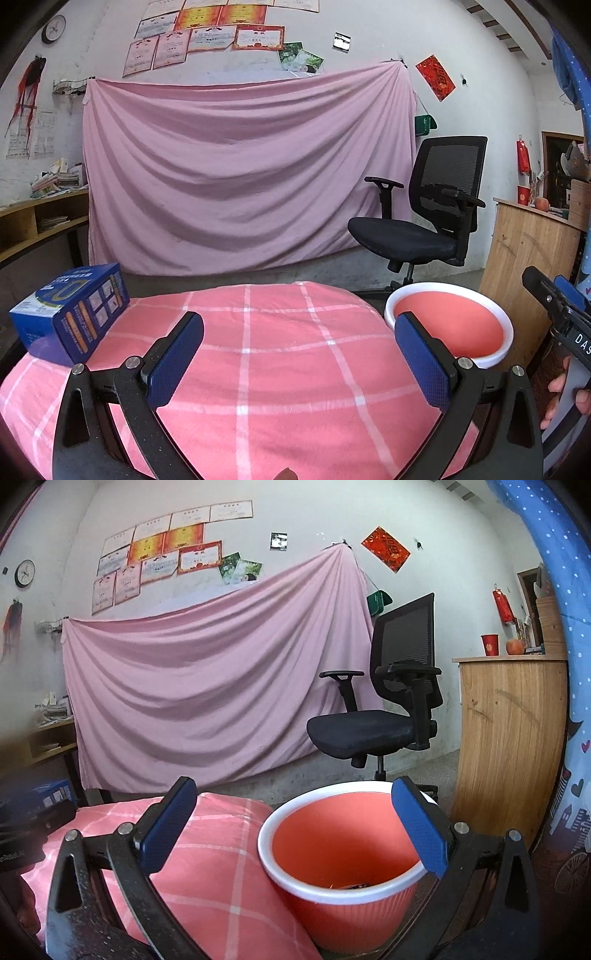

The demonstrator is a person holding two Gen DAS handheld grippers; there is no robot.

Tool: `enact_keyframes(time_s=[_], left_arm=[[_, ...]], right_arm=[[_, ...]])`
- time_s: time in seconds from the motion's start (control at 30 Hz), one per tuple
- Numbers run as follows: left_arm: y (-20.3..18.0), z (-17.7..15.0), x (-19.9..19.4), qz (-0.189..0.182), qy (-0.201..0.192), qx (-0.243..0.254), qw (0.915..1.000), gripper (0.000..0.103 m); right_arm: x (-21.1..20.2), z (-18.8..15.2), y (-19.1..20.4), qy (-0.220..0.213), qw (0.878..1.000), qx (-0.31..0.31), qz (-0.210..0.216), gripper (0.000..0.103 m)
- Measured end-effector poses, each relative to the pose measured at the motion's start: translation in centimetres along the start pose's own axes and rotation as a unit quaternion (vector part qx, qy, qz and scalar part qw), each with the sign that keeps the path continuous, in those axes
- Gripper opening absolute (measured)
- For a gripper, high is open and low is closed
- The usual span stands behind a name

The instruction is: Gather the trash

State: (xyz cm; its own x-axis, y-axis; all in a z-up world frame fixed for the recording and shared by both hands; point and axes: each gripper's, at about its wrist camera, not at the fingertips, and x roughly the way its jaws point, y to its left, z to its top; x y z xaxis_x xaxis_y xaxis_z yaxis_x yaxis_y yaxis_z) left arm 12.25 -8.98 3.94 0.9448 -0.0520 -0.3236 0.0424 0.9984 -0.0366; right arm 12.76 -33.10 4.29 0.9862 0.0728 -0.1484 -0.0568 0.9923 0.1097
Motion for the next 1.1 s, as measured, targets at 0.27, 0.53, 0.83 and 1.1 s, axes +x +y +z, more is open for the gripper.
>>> enact_keyframes(time_s=[0.27, 0.53, 0.83, 1.1], left_arm=[[1.2, -1.6, -3.0, -0.007, -0.003, 0.007, 0.9999, 0.101], [2.8, -2.2, -6.1, -0.015, -0.017, -0.006, 0.9997, 0.101], [5.0, -3.9, -9.8, -0.019, -0.022, -0.003, 0.9996, 0.101], [8.2, -5.0, -11.8, 0.006, -0.009, -0.025, 0.9996, 0.101]], right_arm=[[-4.1, -1.1, 2.3, -0.009, 1.0, 0.001, -0.003, 0.103], [-7.4, -1.6, 4.3, -0.008, 1.0, 0.006, -0.013, 0.103], [-9.8, -2.9, 7.3, 0.019, 1.0, 0.004, 0.002, 0.103], [-11.5, -4.1, 11.4, 0.041, 0.999, -0.004, 0.027, 0.103]])
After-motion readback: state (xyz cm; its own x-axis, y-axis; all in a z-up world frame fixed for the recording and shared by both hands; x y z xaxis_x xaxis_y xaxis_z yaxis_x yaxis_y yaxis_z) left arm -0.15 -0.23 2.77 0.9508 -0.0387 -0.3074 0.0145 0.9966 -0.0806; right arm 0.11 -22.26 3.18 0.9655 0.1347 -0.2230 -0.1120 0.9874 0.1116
